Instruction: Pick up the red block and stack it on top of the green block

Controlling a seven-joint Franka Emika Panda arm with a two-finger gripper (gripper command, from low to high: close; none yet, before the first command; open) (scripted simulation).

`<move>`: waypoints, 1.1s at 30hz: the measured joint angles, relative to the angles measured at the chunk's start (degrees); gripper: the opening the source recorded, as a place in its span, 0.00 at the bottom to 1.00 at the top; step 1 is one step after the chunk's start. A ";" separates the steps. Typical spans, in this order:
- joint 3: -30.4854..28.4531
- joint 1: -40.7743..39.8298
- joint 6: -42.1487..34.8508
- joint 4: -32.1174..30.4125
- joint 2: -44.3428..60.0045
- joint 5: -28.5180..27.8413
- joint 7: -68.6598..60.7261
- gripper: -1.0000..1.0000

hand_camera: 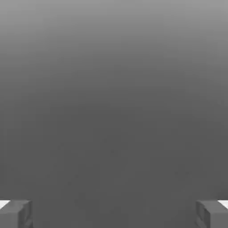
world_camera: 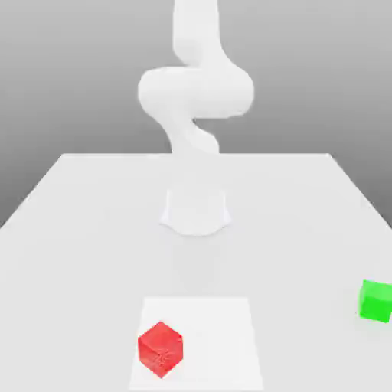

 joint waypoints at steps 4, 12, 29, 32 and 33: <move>-5.25 4.48 3.50 -2.29 8.68 2.64 -10.47 0.50; -12.64 10.52 10.13 -6.66 25.60 8.50 -31.16 0.50; -11.67 7.49 27.71 -12.50 57.29 11.94 -59.76 0.50; -9.02 5.24 30.25 -12.01 60.45 13.84 -61.19 0.00; -9.02 5.24 30.23 -12.01 60.45 13.83 -61.18 0.00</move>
